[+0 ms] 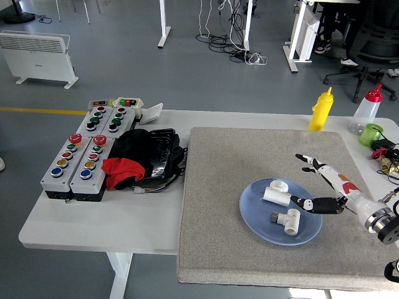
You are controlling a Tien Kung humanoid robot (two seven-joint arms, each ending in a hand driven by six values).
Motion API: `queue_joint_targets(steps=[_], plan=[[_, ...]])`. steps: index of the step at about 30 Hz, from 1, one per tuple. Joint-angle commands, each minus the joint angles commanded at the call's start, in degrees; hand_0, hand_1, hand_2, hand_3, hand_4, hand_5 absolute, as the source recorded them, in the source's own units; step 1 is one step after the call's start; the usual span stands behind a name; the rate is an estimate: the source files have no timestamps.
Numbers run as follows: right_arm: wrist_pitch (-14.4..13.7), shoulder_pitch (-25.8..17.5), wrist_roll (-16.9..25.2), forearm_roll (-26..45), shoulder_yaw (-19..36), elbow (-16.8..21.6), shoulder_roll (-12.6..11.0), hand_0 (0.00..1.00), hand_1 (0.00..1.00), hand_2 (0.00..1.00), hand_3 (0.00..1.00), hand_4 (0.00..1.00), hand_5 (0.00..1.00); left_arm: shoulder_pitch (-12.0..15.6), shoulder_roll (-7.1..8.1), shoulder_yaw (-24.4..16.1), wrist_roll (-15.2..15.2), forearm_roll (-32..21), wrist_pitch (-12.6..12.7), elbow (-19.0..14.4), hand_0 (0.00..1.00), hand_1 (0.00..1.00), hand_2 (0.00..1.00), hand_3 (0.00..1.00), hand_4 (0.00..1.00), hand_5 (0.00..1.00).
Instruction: Pick pipe place plate twice
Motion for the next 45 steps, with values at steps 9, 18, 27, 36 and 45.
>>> queue_joint_targets(steps=[9, 18, 27, 36, 45], plan=[[-0.61, -4.83, 3.01, 21.6, 12.92, -0.29, 1.77, 0.907, 0.848, 0.932, 0.9, 0.721, 0.383, 0.42, 0.0, -1.2, 0.66, 1.93, 0.08, -0.11, 0.653, 0.617, 0.516, 0.64, 0.356, 0.998], [-2.92, -10.13, 3.59, 43.57, 22.68, -0.97, 4.07, 0.879, 0.829, 0.915, 0.886, 0.687, 0.411, 0.83, 0.0, -1.82, 1.14, 3.11, 0.08, -0.15, 0.653, 0.616, 0.515, 0.64, 0.356, 0.998], [-3.65, -13.41, 3.63, 49.94, 25.83, -1.81, 5.77, 0.859, 0.814, 0.898, 0.866, 0.668, 0.419, 0.87, 0.0, -1.58, 0.8, 2.59, -0.11, -0.02, 0.653, 0.616, 0.516, 0.64, 0.355, 0.998], [-3.94, -14.19, 3.4, 49.93, 26.68, -2.21, 6.72, 0.858, 0.813, 0.895, 0.864, 0.667, 0.423, 0.19, 0.0, -1.27, 0.56, 2.18, -0.33, 0.07, 0.653, 0.616, 0.515, 0.641, 0.356, 0.998], [-3.87, -14.18, 2.88, 49.85, 27.05, -2.4, 6.91, 0.855, 0.81, 0.895, 0.86, 0.65, 0.442, -0.07, 0.0, -1.04, 0.57, 2.2, -0.42, 0.07, 0.654, 0.615, 0.515, 0.639, 0.354, 0.998]])
